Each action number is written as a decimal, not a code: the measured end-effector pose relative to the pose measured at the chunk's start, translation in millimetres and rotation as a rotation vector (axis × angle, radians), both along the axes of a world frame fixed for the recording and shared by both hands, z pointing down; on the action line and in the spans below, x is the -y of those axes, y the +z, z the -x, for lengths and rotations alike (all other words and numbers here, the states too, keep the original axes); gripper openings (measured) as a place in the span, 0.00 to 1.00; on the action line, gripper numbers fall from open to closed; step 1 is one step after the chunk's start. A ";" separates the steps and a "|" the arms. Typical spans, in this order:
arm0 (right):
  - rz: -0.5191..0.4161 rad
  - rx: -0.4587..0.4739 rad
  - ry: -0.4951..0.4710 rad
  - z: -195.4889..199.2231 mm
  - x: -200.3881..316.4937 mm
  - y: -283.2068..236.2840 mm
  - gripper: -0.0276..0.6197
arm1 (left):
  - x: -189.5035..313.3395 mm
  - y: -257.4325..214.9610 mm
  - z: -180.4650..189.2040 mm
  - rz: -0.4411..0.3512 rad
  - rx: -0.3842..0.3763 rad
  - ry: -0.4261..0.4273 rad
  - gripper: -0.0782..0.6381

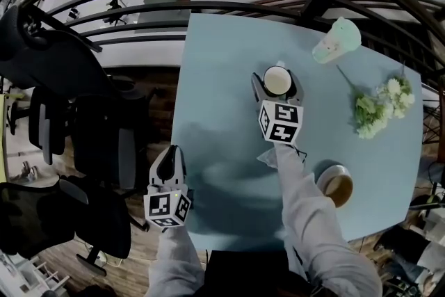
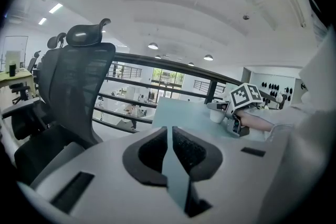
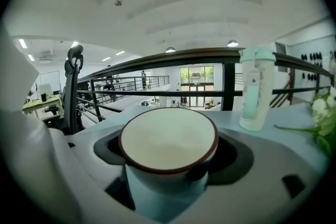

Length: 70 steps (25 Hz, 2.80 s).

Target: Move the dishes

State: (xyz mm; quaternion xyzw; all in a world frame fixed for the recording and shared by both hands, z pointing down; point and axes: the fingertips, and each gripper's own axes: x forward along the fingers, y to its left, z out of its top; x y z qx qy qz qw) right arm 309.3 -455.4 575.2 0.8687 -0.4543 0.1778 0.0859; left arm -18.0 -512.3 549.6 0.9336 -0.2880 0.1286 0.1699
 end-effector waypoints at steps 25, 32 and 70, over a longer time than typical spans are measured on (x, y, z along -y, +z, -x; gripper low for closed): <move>-0.120 0.018 -0.080 100.0 -96.4 -54.1 0.70 | -82.4 -19.3 26.1 -0.047 -0.012 0.018 0.17; -0.190 0.060 -0.089 119.2 -158.9 -102.0 0.70 | -140.1 -32.8 8.9 -0.050 -0.010 0.083 0.17; -0.142 0.025 -0.025 60.3 -545.0 -97.1 0.70 | -437.3 -86.5 -109.0 -0.108 -0.045 0.390 0.17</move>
